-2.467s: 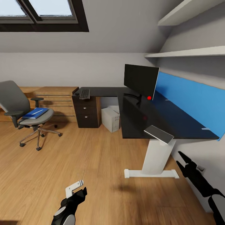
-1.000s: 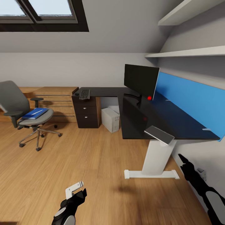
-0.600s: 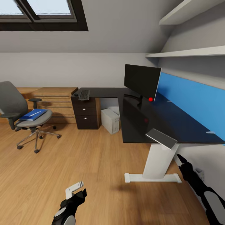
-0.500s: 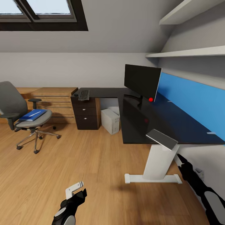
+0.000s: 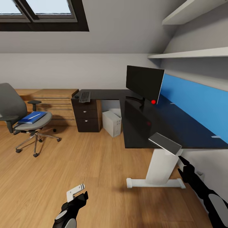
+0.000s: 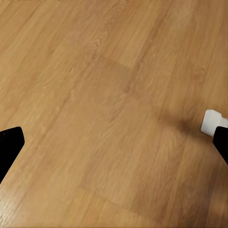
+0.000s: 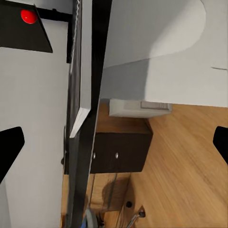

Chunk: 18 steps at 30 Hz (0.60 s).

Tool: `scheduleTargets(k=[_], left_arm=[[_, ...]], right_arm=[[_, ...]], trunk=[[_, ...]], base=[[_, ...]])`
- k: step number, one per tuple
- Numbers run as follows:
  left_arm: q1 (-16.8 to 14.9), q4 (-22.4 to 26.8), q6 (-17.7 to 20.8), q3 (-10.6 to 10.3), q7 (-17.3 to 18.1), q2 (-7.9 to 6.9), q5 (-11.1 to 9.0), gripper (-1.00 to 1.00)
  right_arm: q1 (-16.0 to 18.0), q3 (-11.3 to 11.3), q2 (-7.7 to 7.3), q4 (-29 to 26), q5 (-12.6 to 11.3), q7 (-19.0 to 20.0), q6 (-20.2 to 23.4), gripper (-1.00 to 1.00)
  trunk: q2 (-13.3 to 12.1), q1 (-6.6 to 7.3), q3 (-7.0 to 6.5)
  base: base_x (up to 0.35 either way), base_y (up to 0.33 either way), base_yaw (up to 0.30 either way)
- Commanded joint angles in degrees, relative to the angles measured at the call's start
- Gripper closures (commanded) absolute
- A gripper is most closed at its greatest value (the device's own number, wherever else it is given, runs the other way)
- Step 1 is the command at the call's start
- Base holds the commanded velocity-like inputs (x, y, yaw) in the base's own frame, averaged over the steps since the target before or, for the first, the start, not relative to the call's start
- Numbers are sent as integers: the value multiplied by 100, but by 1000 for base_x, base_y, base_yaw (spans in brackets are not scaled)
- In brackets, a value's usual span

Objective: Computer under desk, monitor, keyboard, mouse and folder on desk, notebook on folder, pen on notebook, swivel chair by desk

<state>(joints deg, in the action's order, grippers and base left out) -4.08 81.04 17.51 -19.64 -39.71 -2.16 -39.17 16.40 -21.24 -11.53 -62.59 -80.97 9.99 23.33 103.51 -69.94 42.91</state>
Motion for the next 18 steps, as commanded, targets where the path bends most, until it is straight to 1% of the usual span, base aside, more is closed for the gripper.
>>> scheduleTargets(k=[1, 6, 18], left_arm=[[-5, 8, 15, -13, -44, -5, -29, -100], [-5, 8, 15, -20, -58, -4, -29, -100], [-5, 8, 15, -21, -29, -4, -21, -100]], right_arm=[[4, -12, 1, 2, -27, 6, 37, -100], [6, -10, 1, 2, -32, 4, 39, -100], [5, -6, 2, 8, -33, 3, 40, -100]], trunk=[[-39, 23, -13], [-240, 133, -103], [-240, 133, -103]], base=[[3, 0, 0], [0, 0, 0], [0, 0, 0]])
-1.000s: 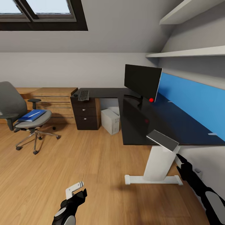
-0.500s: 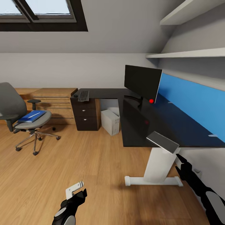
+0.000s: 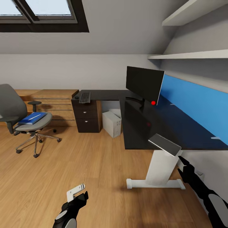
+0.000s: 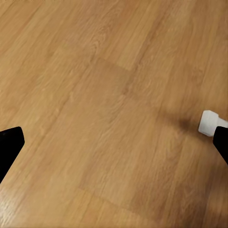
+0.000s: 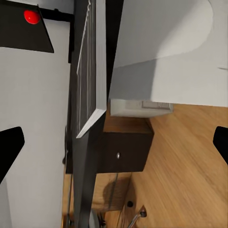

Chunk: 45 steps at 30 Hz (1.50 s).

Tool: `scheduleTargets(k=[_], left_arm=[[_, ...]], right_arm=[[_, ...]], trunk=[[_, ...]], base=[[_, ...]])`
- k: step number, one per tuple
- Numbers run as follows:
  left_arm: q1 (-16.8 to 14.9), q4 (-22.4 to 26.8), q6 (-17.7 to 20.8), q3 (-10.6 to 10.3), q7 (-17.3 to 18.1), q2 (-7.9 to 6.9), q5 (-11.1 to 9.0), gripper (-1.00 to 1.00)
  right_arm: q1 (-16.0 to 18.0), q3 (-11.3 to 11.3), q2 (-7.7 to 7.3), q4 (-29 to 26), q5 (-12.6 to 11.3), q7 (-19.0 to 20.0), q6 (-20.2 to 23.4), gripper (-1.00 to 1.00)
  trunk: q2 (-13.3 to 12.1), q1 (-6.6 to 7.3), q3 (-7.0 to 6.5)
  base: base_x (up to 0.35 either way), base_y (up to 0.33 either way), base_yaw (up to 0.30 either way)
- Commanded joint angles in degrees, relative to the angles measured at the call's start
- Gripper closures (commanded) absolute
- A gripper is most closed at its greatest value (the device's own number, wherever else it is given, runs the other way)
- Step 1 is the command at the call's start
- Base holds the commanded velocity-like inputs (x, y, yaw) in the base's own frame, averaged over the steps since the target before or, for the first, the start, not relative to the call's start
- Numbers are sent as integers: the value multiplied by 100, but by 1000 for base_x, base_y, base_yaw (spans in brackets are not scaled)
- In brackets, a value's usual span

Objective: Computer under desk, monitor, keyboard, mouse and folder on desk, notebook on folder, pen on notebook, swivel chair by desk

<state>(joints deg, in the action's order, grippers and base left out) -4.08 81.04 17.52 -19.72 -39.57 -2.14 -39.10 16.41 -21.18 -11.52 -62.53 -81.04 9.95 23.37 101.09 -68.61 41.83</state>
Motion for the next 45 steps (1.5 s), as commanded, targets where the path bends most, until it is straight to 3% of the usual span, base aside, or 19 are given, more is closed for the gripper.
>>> scheduleTargets(k=[1, 9, 43, 44, 45], left_arm=[[-5, 8, 15, -14, -40, -6, -26, -100], [-5, -3, 15, -93, -44, -10, -30, -100], [-5, -18, 15, -95, -85, -15, -37, -100], [-5, -18, 15, -94, -86, -15, -36, -100], [-5, -18, 15, -94, -86, -15, -36, -100]], right_arm=[[3, -14, 1, 1, -26, 7, 36, -100], [5, -10, 3, 4, -19, 7, 36, -100], [6, -10, 1, -2, -18, 7, 27, -100], [6, -11, 1, -3, -18, 7, 27, 100], [5, -10, 1, -4, -18, 7, 27, 100]], trunk=[[3, 1, 5], [3, 1, 5], [3, 1, 5], [3, 1, 5], [3, 1, 5]], base=[[61, 0, 0], [107, 0, 0], [66, 0, 0], [2, 0, 0], [2, 0, 0]])
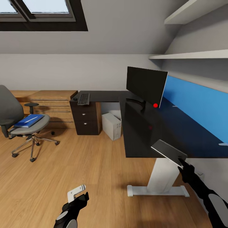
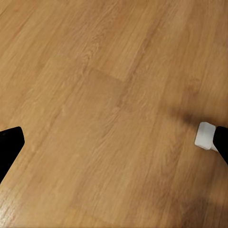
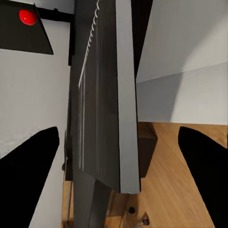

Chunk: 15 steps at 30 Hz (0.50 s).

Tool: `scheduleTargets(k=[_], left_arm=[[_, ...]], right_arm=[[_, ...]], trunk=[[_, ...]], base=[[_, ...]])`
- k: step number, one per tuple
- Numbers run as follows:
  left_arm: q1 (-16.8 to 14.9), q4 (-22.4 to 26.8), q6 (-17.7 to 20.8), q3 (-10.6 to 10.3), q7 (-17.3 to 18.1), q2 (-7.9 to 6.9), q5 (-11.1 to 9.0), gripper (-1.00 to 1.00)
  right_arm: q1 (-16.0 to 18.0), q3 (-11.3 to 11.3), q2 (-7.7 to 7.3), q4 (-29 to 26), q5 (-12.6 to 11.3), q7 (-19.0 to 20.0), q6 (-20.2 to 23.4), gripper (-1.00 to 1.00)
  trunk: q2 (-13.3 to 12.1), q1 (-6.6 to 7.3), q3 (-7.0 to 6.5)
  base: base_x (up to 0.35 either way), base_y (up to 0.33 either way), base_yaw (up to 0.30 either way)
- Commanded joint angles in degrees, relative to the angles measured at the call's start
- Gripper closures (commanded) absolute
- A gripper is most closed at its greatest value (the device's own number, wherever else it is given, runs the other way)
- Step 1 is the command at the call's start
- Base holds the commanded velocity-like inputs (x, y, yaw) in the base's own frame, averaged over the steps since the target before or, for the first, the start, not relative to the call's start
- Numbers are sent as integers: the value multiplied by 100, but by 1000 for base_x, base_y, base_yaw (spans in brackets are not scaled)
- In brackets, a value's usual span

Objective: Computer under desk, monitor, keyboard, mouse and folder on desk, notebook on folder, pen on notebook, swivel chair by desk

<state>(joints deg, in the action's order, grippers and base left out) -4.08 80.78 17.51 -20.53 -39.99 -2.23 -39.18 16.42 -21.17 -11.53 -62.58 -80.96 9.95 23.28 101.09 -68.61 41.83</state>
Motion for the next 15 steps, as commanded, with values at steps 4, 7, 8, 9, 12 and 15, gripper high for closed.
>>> scheduleTargets(k=[4, 7, 8, 9, 12, 15], left_arm=[[-5, 8, 15, -15, -44, -6, -28, -100], [-5, 8, 15, -14, -44, -6, -28, -100], [-5, 8, 15, -14, -44, -6, -28, -100], [-5, 8, 15, -14, -44, -6, -28, -100], [-5, 8, 15, -16, -44, -6, -24, -100], [-5, 8, 15, -20, -44, -3, -21, -100]], right_arm=[[2, -14, 1, -5, -23, 7, 36, 100], [1, -15, 1, -7, -22, 7, 36, 100], [1, -14, 1, -7, -23, 7, 36, 100], [3, -17, 0, -8, -24, 7, 36, 100], [2, -18, 1, -8, -25, 7, 36, 100], [1, -19, -3, -8, -25, 7, 36, 100]], trunk=[[3, 1, 5], [3, 1, 5], [3, 1, 5], [3, 1, 5], [3, 1, 5], [3, 1, 5]], base=[[0, 0, 0], [0, 0, 0], [0, 0, 0], [0, 0, 0], [0, 0, 0], [0, 0, 0]])
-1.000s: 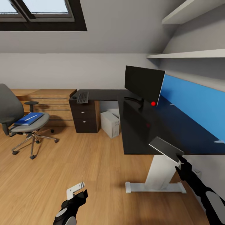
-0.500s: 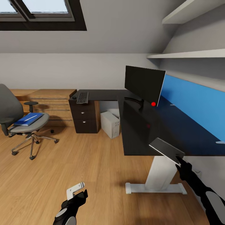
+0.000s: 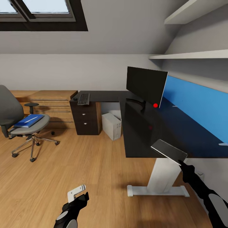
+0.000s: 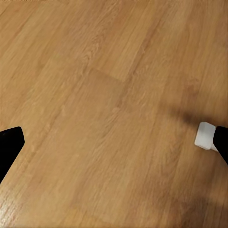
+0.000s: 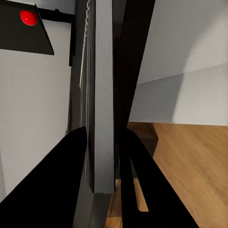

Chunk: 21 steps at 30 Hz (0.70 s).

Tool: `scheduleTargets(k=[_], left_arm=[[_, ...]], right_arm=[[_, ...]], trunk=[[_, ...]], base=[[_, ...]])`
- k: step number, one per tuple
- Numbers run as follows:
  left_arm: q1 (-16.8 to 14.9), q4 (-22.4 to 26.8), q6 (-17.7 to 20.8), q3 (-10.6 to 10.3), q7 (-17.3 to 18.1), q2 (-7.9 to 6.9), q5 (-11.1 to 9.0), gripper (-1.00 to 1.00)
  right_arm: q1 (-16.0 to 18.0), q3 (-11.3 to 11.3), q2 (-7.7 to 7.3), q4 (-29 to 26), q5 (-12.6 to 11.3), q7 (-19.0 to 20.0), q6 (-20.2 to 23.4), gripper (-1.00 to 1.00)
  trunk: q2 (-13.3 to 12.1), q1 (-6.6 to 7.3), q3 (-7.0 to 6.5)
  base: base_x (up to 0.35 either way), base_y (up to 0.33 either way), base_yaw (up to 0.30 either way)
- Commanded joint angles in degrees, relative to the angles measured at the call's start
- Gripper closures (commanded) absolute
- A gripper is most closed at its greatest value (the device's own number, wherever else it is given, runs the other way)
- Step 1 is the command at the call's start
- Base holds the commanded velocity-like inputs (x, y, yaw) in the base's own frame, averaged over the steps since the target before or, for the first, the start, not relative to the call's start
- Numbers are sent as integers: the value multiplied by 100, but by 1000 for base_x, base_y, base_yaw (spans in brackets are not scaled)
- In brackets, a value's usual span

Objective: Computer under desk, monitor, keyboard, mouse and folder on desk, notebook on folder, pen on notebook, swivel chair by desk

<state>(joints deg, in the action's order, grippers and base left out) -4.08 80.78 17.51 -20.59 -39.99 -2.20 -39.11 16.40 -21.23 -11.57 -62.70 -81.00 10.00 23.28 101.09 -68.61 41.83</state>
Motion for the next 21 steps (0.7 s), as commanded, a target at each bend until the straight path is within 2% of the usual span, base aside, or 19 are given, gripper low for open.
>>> scheduleTargets(k=[1, 10, 12, 15, 21], left_arm=[[-5, 8, 15, -14, -44, -5, -27, -100], [-5, 8, 15, -15, -35, 0, -33, -100], [-5, 4, 15, -15, -35, 0, -35, -100], [-5, 0, 15, -15, -35, 0, -35, -100], [-5, -39, 15, -17, -35, 0, -35, -100]], right_arm=[[4, -12, 2, 3, -21, 2, 36, 100], [4, 26, 11, -22, 0, 28, 22, 100], [4, 314, 43, -329, 14, 47, 2, 100], [3, 442, 97, -486, 26, 46, -7, 100], [3, 532, 167, -642, 27, 12, -6, 100]], trunk=[[-38, 23, -13], [-399, 220, -174], [-479, 264, -210], [-599, 330, -264], [-840, 462, -372]], base=[[0, 0, 0], [0, 0, 0], [0, 0, 0], [0, 0, 0], [0, 0, 0]])
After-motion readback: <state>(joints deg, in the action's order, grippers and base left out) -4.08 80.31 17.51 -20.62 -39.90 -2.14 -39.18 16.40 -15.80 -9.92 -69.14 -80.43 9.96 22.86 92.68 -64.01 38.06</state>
